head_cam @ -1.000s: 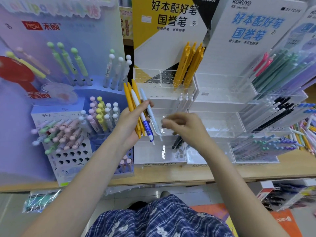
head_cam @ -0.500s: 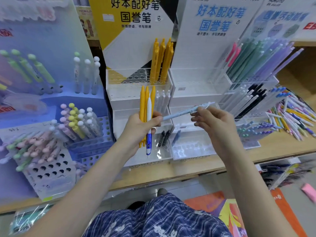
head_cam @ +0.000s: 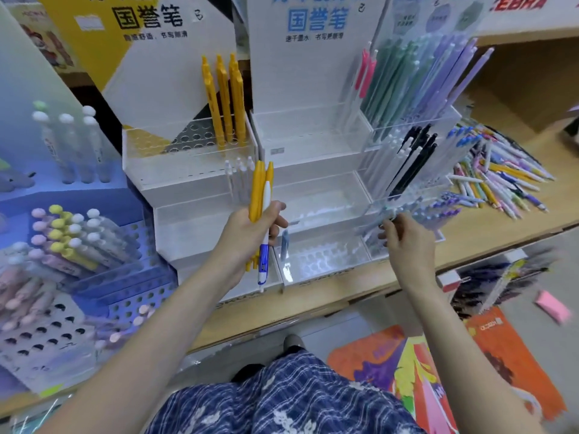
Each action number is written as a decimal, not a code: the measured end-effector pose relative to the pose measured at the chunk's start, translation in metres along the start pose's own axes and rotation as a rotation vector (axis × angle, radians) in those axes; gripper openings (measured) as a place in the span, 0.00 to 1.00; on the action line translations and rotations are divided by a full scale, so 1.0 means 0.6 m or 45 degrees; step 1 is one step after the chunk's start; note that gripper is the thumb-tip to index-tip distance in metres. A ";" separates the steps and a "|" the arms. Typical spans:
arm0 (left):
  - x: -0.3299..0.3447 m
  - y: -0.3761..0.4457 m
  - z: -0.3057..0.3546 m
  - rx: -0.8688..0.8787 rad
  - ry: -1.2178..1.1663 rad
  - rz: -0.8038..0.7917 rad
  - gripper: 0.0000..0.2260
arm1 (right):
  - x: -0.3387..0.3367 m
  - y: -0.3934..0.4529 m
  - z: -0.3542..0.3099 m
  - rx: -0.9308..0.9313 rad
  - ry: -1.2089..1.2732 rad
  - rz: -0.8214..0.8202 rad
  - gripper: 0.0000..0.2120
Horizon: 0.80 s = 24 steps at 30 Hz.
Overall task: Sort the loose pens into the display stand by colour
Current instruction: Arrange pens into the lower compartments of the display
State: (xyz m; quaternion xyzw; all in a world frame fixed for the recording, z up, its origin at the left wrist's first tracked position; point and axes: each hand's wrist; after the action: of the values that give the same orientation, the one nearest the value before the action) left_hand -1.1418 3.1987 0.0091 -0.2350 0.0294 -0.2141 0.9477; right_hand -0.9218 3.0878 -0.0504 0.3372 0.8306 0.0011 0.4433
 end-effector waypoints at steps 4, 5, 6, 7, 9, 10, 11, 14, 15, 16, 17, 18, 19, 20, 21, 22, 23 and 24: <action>0.005 0.005 -0.002 -0.012 0.009 0.018 0.08 | 0.016 0.004 0.009 -0.098 -0.137 -0.090 0.10; 0.006 0.006 -0.004 -0.016 0.013 0.021 0.08 | 0.025 0.006 0.007 -0.124 -0.200 -0.137 0.10; 0.008 0.007 -0.005 -0.021 0.016 0.018 0.08 | 0.034 0.007 0.004 -0.131 -0.256 -0.178 0.11; 0.010 0.009 -0.007 -0.026 0.015 0.009 0.09 | 0.044 0.008 0.002 -0.117 -0.290 -0.204 0.11; 0.014 0.011 -0.010 -0.036 0.007 -0.023 0.09 | 0.058 0.013 -0.004 -0.058 -0.312 -0.244 0.13; 0.016 0.011 -0.011 -0.043 0.002 -0.047 0.09 | 0.059 0.016 -0.007 -0.023 -0.332 -0.276 0.14; 0.018 0.011 -0.012 -0.052 -0.006 -0.076 0.09 | 0.060 0.018 -0.008 0.003 -0.359 -0.307 0.15; 0.020 0.009 -0.014 -0.082 -0.048 -0.185 0.10 | 0.052 0.022 -0.017 0.026 -0.440 -0.381 0.15; 0.020 0.007 -0.015 -0.097 -0.074 -0.218 0.10 | 0.045 0.022 -0.020 0.028 -0.469 -0.399 0.15; 0.019 0.004 -0.014 -0.114 -0.106 -0.248 0.10 | 0.036 0.021 -0.025 0.032 -0.480 -0.396 0.15; 0.017 0.002 -0.013 -0.132 -0.137 -0.278 0.10 | 0.026 0.019 -0.032 0.040 -0.457 -0.358 0.16; 0.015 0.000 -0.013 -0.146 -0.154 -0.312 0.10 | 0.014 0.017 -0.042 0.052 -0.384 -0.290 0.16; 0.013 0.000 -0.013 -0.159 -0.156 -0.351 0.10 | 0.003 0.015 -0.056 0.057 -0.251 -0.214 0.16; 0.011 -0.002 -0.013 -0.169 -0.146 -0.392 0.10 | -0.008 0.013 -0.072 0.059 -0.060 -0.163 0.15; 0.010 -0.002 -0.012 -0.176 -0.126 -0.429 0.09 | -0.016 0.013 -0.090 0.062 0.171 -0.159 0.13; 0.011 -0.003 -0.012 -0.176 -0.095 -0.458 0.08 | -0.022 0.014 -0.111 0.075 0.391 -0.203 0.12; 0.013 -0.004 -0.012 -0.164 -0.050 -0.475 0.08 | -0.025 0.015 -0.131 0.089 0.560 -0.272 0.10; 0.017 -0.005 -0.011 -0.135 0.014 -0.475 0.07 | -0.025 0.017 -0.148 0.102 0.660 -0.342 0.09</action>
State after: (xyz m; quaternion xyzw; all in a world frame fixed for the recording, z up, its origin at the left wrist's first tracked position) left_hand -1.1347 3.1891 0.0049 -0.2848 0.0017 -0.3854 0.8777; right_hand -0.9755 3.1136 0.0178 0.2301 0.9527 -0.0043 0.1986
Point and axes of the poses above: each hand's wrist, its own y-axis towards the middle knuckle, its own x-axis out of the palm, z = x × y, and after that the axes turned 7 degrees about -x, right-handed
